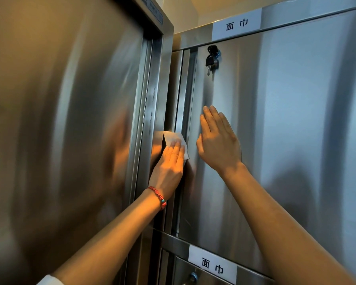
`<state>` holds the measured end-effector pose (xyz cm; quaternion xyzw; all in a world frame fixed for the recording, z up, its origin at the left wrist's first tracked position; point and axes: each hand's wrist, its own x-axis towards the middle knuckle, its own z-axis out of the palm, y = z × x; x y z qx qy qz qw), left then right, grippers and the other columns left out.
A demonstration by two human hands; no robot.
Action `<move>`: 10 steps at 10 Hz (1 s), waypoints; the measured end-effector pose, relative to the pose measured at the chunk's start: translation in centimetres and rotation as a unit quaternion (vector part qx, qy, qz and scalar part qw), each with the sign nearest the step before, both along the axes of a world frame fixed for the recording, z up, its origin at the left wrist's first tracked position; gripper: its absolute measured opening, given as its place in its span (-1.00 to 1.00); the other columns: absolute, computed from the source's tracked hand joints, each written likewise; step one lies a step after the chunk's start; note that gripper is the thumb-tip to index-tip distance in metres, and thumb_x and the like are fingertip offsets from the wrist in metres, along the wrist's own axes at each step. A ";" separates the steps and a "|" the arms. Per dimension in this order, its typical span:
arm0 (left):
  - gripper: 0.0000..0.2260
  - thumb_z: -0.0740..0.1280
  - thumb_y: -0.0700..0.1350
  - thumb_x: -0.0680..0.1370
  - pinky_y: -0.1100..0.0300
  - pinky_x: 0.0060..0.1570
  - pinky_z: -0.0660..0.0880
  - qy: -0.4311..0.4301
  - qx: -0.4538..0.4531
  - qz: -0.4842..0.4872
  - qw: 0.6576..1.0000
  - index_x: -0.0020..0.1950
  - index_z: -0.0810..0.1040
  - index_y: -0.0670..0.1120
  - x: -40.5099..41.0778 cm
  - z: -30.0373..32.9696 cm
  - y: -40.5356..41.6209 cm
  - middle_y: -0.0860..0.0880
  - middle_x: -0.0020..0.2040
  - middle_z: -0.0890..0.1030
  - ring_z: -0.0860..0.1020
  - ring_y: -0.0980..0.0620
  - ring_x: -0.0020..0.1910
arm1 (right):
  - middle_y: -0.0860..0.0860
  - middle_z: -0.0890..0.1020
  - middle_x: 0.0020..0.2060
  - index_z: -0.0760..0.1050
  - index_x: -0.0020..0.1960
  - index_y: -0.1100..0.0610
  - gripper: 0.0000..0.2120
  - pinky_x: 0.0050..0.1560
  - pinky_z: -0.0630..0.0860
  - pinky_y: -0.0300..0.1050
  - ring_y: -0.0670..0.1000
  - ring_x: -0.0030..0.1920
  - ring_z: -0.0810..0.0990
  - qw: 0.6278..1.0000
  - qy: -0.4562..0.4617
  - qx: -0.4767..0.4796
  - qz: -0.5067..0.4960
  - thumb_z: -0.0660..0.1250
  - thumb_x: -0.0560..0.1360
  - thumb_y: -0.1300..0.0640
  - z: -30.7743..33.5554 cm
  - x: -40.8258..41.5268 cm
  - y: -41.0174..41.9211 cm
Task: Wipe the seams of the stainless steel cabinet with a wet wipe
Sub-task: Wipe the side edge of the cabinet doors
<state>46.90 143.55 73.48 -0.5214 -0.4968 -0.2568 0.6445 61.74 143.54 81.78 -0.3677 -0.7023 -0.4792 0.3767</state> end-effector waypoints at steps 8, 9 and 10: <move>-0.56 0.44 -0.18 0.38 0.10 0.23 0.45 -0.004 -0.010 -0.003 1.000 0.25 0.51 -0.20 0.2 0.0 -0.3 -0.20 0.22 0.55 0.52 -0.09 0.23 | 0.20 0.21 0.47 0.20 0.46 0.28 -0.48 0.48 -0.07 0.00 0.17 0.49 0.11 1.000 0.002 0.000 0.010 0.13 0.57 0.09 0.0 0.0 -0.1; -0.60 0.35 -0.23 0.41 0.08 0.23 0.45 -0.008 -0.004 -0.009 1.000 0.24 0.51 -0.23 0.1 -0.9 0.0 -0.22 0.22 0.54 0.52 -0.10 0.23 | 0.20 0.19 0.47 0.18 0.47 0.28 -0.48 0.48 -0.10 0.00 0.17 0.50 0.08 1.000 -0.001 -0.002 0.011 0.12 0.58 0.08 0.0 0.0 0.0; -0.62 0.18 -0.27 0.44 0.06 0.22 0.46 -0.005 -0.003 -0.016 1.000 0.25 0.50 -0.25 0.0 -1.6 0.0 -0.25 0.22 0.53 0.52 -0.13 0.22 | 0.20 0.19 0.47 0.18 0.47 0.28 -0.48 0.49 -0.06 0.01 0.17 0.50 0.09 1.000 0.002 -0.008 0.018 0.12 0.57 0.09 0.0 0.0 -0.1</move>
